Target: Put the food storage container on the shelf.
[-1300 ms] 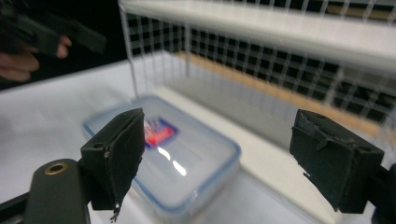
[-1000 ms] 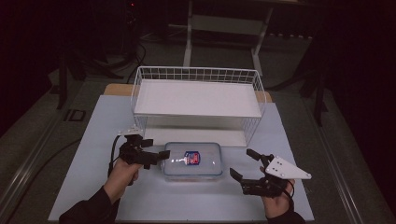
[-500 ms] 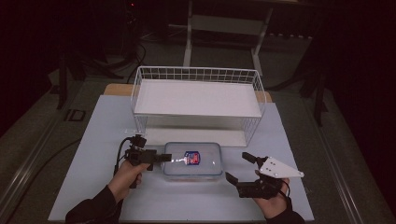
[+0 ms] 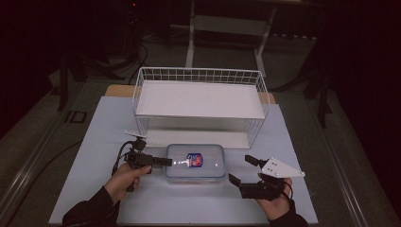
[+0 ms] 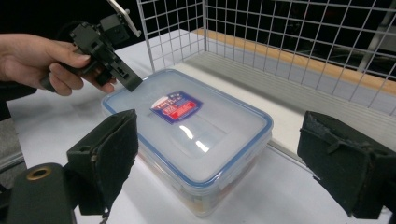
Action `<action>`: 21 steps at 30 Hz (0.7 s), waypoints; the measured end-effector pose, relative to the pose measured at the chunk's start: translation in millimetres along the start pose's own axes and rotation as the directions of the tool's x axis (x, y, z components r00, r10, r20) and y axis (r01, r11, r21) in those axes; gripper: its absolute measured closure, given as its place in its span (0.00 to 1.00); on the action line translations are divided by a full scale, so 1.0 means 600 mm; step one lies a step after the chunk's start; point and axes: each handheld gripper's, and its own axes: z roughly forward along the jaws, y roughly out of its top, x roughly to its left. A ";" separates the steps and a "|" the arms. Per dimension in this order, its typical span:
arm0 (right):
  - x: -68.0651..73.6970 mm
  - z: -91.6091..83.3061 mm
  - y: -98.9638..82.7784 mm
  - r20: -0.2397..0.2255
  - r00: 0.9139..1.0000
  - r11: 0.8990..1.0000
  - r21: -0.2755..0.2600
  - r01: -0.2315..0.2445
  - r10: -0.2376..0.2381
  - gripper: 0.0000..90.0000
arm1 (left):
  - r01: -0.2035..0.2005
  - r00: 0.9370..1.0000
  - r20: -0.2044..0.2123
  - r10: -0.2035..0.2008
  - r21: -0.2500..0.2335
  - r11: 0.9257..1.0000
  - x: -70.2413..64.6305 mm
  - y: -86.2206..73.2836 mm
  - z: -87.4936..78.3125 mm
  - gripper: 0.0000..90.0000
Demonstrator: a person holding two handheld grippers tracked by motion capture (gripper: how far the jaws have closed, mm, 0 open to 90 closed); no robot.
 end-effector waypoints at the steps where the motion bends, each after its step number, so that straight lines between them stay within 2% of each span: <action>1: -0.001 0.001 0.000 -0.002 1.000 1.000 0.001 -0.003 0.003 0.14 | 0.017 1.000 0.007 -0.017 -0.002 1.000 0.001 0.000 -0.001 0.49; 8: -0.012 0.011 -0.006 -0.016 0.999 0.999 0.036 -0.040 0.041 0.15 | -0.007 1.000 0.021 0.007 -0.020 1.000 -0.002 -0.005 -0.007 0.55; 9: -0.014 0.013 -0.006 -0.017 0.999 0.998 0.043 -0.050 0.050 0.15 | -0.025 1.000 0.017 0.025 -0.022 0.999 -0.005 -0.007 -0.009 0.56; 12: -0.029 0.023 -0.009 -0.057 0.991 0.991 0.053 -0.119 0.122 0.15 | -0.060 0.998 0.012 0.060 -0.031 0.998 -0.013 -0.013 -0.013 0.57; 18: -0.046 0.049 -0.017 -0.073 0.984 0.981 0.113 -0.156 0.165 0.16 | -0.106 0.994 0.014 0.107 -0.049 0.993 -0.022 -0.023 -0.020 0.60; 21: -0.054 0.063 -0.022 -0.085 0.977 0.972 0.149 -0.183 0.197 0.16 | -0.132 0.991 0.016 0.133 -0.047 0.990 -0.025 -0.026 -0.022 0.61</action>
